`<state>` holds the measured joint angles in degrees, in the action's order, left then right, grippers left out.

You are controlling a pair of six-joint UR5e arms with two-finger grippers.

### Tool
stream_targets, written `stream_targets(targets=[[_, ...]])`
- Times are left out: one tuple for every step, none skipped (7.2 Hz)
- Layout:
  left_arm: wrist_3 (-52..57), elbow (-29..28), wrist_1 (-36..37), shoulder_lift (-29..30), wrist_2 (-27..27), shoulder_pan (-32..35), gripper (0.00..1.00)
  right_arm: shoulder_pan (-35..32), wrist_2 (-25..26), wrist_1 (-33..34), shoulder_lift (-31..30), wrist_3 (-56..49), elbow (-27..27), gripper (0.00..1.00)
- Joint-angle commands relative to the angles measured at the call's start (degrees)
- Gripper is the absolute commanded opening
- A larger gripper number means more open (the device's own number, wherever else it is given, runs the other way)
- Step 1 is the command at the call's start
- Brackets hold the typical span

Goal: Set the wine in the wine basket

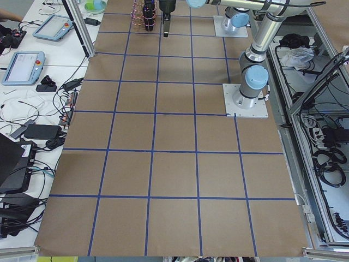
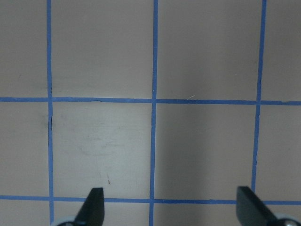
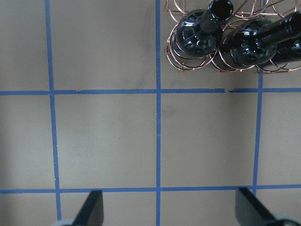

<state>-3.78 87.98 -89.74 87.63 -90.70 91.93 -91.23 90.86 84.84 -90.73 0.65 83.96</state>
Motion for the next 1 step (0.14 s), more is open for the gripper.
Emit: stream_targets(targets=[[0.0,0.0,0.0,0.0,0.0,0.0,1.0,0.0,-0.1,0.0,0.2,-0.9,0.1,1.0]])
